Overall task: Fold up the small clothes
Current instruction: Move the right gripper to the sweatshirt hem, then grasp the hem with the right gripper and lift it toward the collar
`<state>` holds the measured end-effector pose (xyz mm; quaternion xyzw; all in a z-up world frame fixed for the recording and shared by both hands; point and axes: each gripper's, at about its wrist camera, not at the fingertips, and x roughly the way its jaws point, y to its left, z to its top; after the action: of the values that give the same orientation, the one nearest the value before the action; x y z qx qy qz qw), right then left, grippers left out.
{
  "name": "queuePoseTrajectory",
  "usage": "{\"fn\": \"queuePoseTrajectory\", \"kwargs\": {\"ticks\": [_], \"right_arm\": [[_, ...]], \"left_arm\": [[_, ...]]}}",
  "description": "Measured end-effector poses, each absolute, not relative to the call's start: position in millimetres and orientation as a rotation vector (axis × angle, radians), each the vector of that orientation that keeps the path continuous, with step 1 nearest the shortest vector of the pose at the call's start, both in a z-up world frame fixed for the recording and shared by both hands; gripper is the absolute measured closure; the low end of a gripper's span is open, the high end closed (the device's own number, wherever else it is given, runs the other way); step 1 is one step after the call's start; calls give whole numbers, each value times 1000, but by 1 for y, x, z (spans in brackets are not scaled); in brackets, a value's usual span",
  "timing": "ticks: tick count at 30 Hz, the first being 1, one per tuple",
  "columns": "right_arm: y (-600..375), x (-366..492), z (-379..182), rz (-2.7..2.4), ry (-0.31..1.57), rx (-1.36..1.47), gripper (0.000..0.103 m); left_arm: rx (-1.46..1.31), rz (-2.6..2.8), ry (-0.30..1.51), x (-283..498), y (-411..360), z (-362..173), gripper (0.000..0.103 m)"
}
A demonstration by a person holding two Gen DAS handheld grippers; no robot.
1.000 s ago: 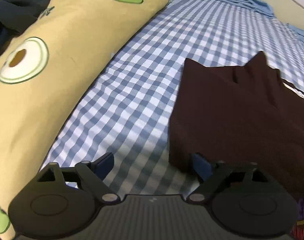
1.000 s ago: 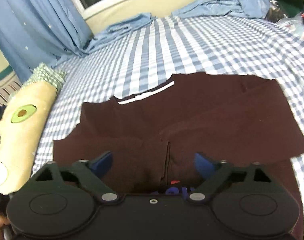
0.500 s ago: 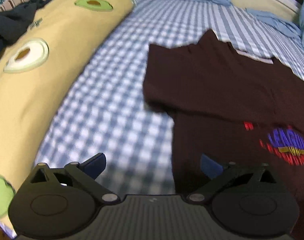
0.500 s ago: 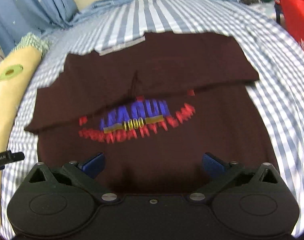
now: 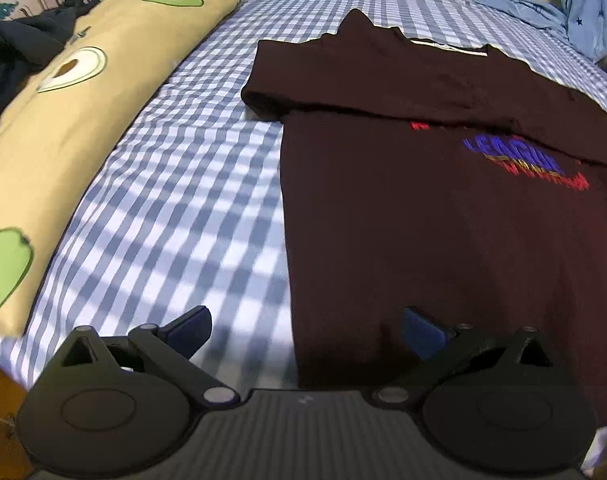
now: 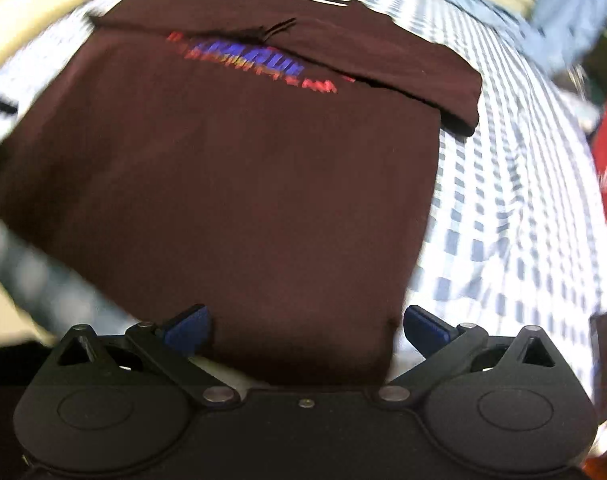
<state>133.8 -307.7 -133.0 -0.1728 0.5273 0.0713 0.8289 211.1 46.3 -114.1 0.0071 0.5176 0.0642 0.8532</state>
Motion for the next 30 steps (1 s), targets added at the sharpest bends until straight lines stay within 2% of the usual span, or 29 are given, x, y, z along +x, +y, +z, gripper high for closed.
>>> {"fn": "queuePoseTrajectory", "kwargs": {"ticks": [10, 17, 24, 25, 26, 28, 30], "right_arm": [[-305, 75, -171, 344, 955, -801, 1], [-290, 72, -184, 317, 848, -864, 1], [-276, 67, -193, 347, 651, -1008, 2], [-275, 69, -189, 347, 650, -999, 13], [-275, 72, -186, 347, 656, -983, 30], [-274, 81, -176, 359, 684, -940, 37], [-275, 90, -168, 383, 710, -901, 52]], "left_arm": [[40, 133, 1032, 148, 12, -96, 1], [48, 125, 1026, 128, 7, -93, 1], [28, 87, 1025, 116, 8, -95, 1], [35, 75, 1025, 115, 7, -96, 1], [42, 61, 1020, 113, 6, -96, 1], [53, 30, 1002, 110, 3, -97, 1], [76, -4, 976, 106, -3, -99, 1]]}}
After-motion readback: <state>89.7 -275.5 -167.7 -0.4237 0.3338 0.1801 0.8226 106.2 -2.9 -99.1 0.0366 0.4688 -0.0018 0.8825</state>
